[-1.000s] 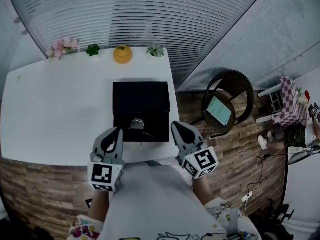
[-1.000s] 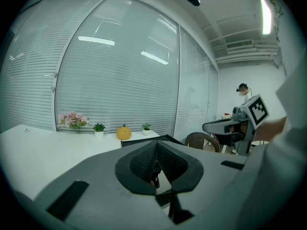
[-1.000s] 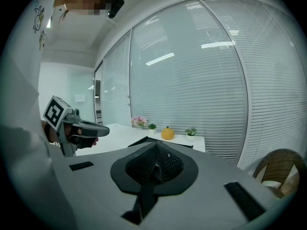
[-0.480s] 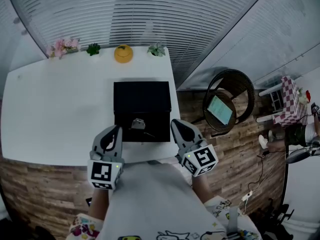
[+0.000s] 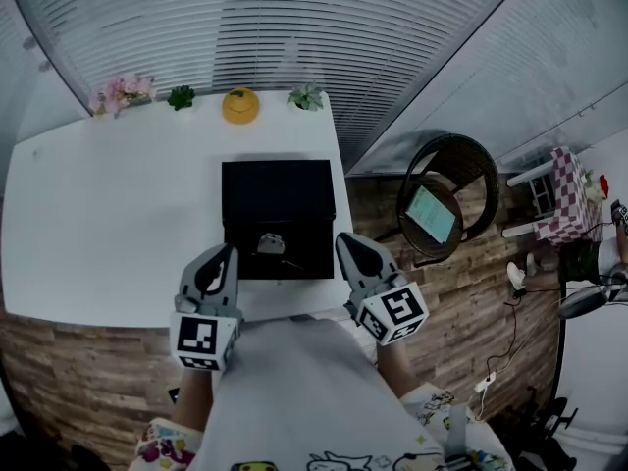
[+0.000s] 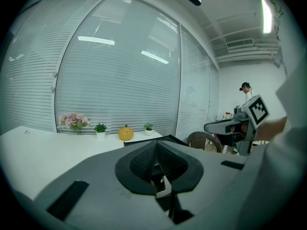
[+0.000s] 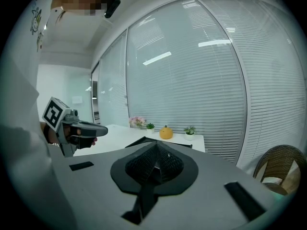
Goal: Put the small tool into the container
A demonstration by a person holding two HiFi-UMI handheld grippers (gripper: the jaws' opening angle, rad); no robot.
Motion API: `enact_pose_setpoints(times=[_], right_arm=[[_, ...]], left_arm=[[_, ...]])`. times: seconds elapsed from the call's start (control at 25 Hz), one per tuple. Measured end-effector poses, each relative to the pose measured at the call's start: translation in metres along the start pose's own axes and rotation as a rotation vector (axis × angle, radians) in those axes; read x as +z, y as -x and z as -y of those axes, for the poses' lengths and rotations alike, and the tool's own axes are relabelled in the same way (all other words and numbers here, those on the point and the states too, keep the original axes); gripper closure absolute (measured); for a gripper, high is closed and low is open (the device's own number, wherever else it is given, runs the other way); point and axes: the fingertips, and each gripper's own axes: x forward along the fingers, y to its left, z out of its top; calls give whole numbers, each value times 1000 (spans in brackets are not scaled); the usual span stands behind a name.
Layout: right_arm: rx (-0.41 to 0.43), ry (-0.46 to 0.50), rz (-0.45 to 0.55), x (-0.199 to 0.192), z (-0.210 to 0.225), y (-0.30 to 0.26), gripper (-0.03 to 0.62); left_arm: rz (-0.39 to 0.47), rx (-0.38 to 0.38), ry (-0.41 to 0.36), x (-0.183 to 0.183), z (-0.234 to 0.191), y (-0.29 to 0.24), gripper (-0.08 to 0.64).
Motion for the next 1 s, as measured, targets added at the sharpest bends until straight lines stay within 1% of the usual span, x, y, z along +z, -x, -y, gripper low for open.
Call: enact_pose_setpoints(times=[0.28, 0.52, 1.0], right_arm=[[-4, -3, -4, -1, 3, 0, 592], [-5, 1, -6, -2, 1, 4, 593], [-7, 20, 1, -5, 1, 7, 592]], left_arm=[[3, 3, 4, -2, -3, -2, 554], [16, -5, 4, 3, -6, 0, 554], [19, -22, -45, 5, -9, 0, 554]])
